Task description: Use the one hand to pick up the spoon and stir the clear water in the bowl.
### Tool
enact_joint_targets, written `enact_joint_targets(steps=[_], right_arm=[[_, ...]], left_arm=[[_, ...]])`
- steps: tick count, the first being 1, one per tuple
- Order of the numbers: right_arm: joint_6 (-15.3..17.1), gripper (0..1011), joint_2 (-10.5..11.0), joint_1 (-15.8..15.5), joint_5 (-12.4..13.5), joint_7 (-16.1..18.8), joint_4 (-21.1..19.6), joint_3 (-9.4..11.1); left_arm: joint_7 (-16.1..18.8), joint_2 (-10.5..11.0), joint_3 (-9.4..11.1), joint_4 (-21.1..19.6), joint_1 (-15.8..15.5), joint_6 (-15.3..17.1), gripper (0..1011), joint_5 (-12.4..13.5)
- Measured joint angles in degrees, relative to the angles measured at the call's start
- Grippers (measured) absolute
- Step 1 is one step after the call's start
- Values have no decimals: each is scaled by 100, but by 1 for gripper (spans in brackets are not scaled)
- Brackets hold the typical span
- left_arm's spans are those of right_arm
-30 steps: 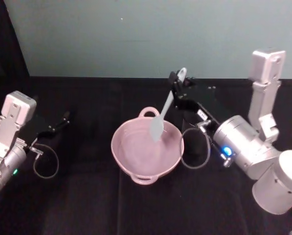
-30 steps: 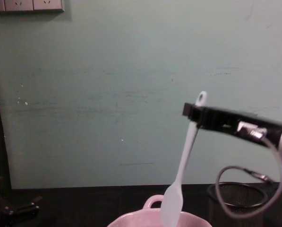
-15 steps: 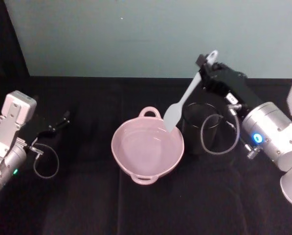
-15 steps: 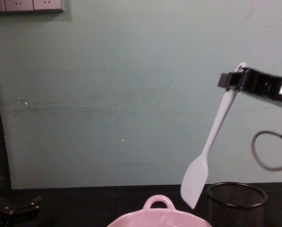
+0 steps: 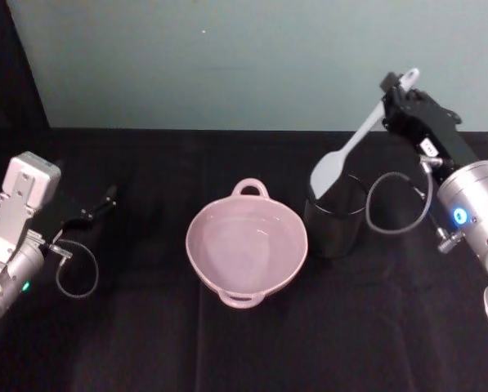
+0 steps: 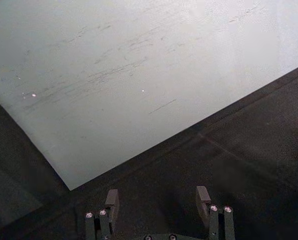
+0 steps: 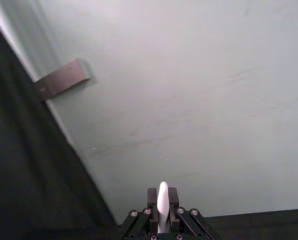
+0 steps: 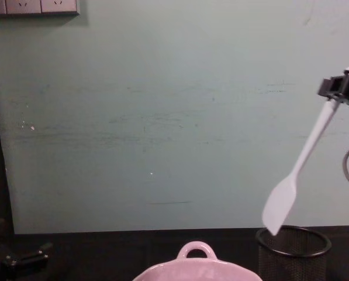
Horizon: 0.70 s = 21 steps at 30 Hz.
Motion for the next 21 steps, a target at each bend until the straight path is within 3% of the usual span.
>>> enact_joint_targets(steps=[11, 21], right_arm=[[-225, 127, -173, 139, 21, -195, 465, 231], [-312, 127, -238, 265, 119, -132, 883, 270]], left_arm=[[0, 0, 0, 0, 0, 0, 1011, 0], [0, 0, 0, 0, 0, 0, 1011, 0]])
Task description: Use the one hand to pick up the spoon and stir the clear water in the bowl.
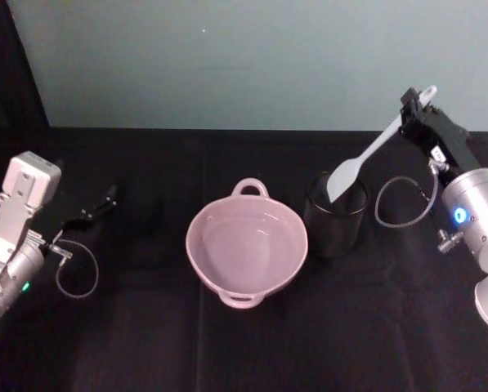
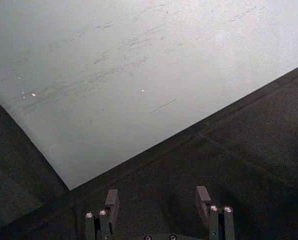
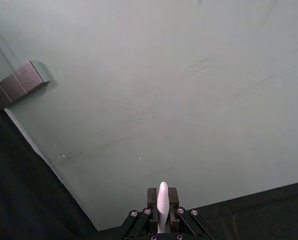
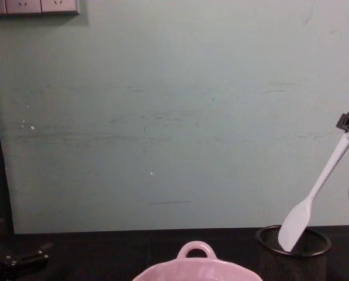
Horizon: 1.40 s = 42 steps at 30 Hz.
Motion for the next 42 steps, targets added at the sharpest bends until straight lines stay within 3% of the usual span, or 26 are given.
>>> enact_joint_targets(steps=[12, 42], right_arm=[[-112, 127, -93, -33, 102, 29, 372, -28], [-168, 127, -110, -34, 304, 80, 749, -47]], left_arm=[[0, 0, 0, 0, 0, 0, 1011, 0], [0, 0, 0, 0, 0, 0, 1011, 0]])
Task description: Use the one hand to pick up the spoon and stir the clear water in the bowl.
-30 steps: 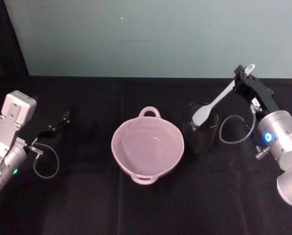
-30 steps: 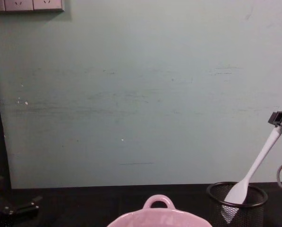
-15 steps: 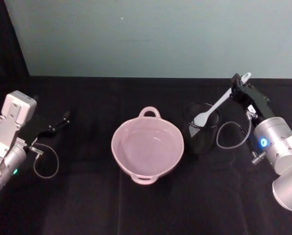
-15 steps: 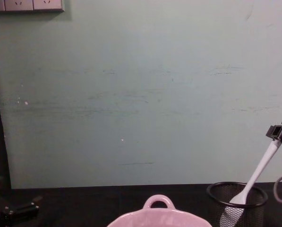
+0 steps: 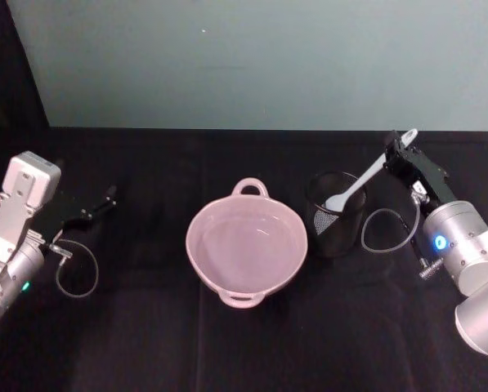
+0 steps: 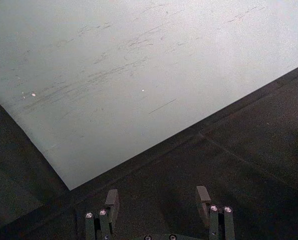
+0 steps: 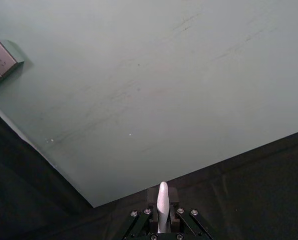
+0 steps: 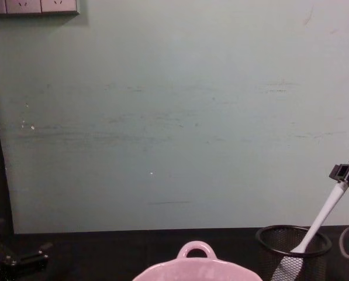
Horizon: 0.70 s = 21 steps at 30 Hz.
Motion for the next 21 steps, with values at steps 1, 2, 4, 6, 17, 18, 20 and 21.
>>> enact_joint_targets(steps=[1, 2, 4, 6, 17, 18, 20, 21], right_arm=[[1, 127, 3, 0, 3, 0, 3, -3], [3, 127, 9, -1, 8, 0, 11, -12], [5, 127, 18, -2, 12, 0, 19, -21], [11, 127, 26, -3, 16, -1, 34, -36], [44, 127, 54, -5, 48, -27, 83, -82], [46, 127, 58, -5, 54, -27, 88, -85], [48, 127, 61, -5, 59, -28, 89, -88], [48, 127, 65, -5, 61, -29, 91, -91]], left_arm=[[0, 0, 0, 0, 0, 0, 1011, 0], [0, 0, 0, 0, 0, 0, 1011, 0], [0, 0, 0, 0, 0, 0, 1011, 0], [0, 0, 0, 0, 0, 0, 1011, 0], [0, 0, 0, 0, 0, 0, 1011, 0], [0, 0, 0, 0, 0, 0, 1011, 0], [0, 0, 0, 0, 0, 0, 1011, 0], [0, 0, 0, 0, 0, 0, 1011, 0]])
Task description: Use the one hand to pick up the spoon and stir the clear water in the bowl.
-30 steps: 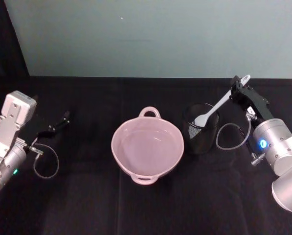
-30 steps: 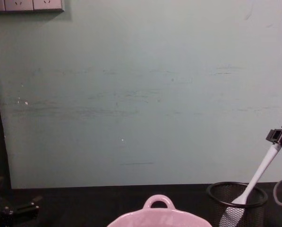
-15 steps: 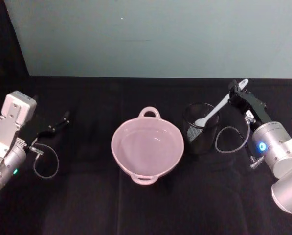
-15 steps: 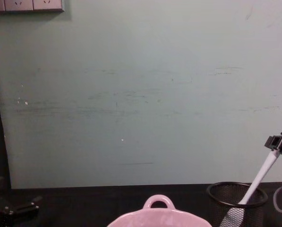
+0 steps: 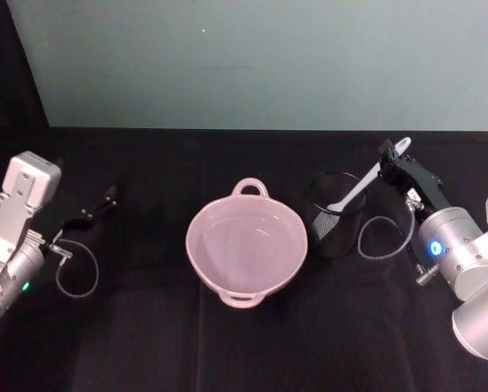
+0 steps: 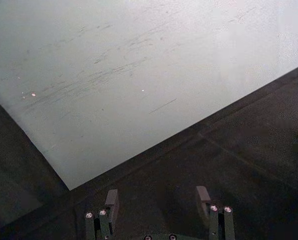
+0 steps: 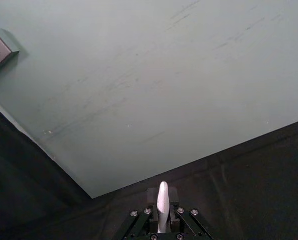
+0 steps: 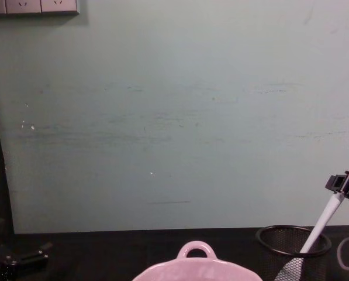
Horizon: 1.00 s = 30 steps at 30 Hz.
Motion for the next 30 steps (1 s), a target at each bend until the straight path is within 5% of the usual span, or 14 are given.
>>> enact_joint_targets(steps=[18, 30], right_arm=[[-25, 173, 9, -1, 35, 40, 6, -1], [-19, 560, 8, -1, 20, 34, 1, -1]], left_arm=[[0, 0, 0, 0, 0, 0, 1011, 0], [0, 0, 0, 0, 0, 0, 1011, 0]])
